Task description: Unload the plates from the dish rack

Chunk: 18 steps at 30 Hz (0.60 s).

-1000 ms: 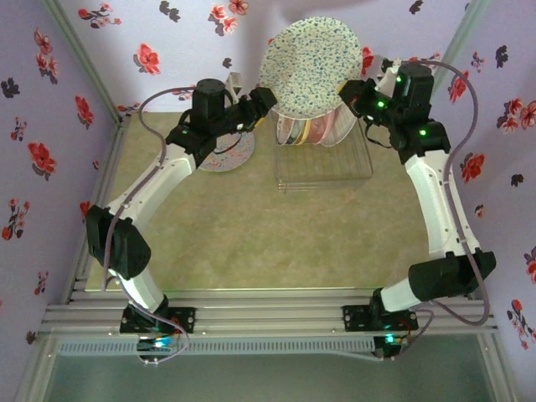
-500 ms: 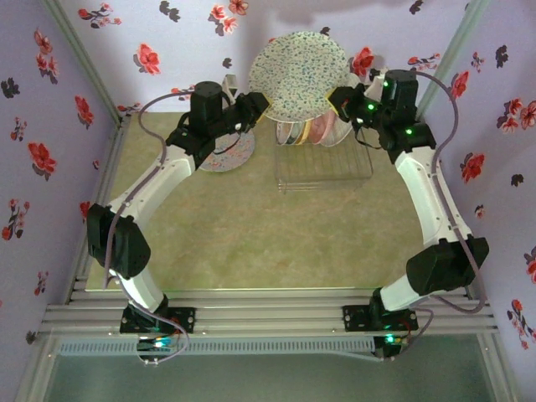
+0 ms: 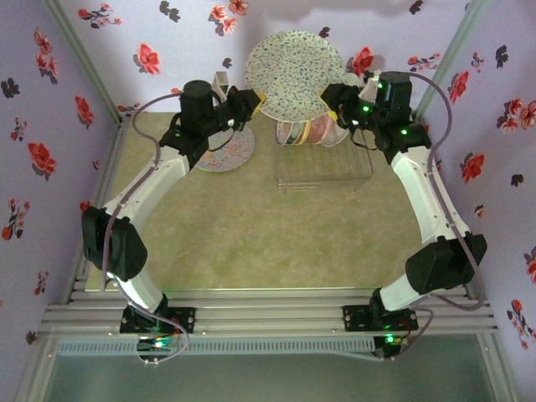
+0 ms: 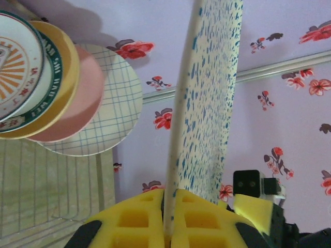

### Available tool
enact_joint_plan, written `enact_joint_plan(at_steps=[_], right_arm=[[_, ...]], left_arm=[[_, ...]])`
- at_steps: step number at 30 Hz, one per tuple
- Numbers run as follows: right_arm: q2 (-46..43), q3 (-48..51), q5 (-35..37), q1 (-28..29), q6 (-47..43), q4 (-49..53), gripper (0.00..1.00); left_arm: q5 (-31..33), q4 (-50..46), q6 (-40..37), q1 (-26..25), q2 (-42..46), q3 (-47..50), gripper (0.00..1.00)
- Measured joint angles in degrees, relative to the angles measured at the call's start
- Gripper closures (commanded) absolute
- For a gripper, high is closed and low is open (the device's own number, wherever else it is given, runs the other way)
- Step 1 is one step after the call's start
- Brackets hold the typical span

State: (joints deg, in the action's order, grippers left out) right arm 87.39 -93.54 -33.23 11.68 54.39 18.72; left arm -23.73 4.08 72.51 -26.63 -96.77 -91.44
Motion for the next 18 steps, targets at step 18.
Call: enact_joint_plan(at_steps=[18], right_arm=[[-6.0,-0.6,13.2,9.0,-22.4,6.8,0.23]], left_arm=[[-0.2,3.7,2.0,15.3,7.7,15.9,1.0]])
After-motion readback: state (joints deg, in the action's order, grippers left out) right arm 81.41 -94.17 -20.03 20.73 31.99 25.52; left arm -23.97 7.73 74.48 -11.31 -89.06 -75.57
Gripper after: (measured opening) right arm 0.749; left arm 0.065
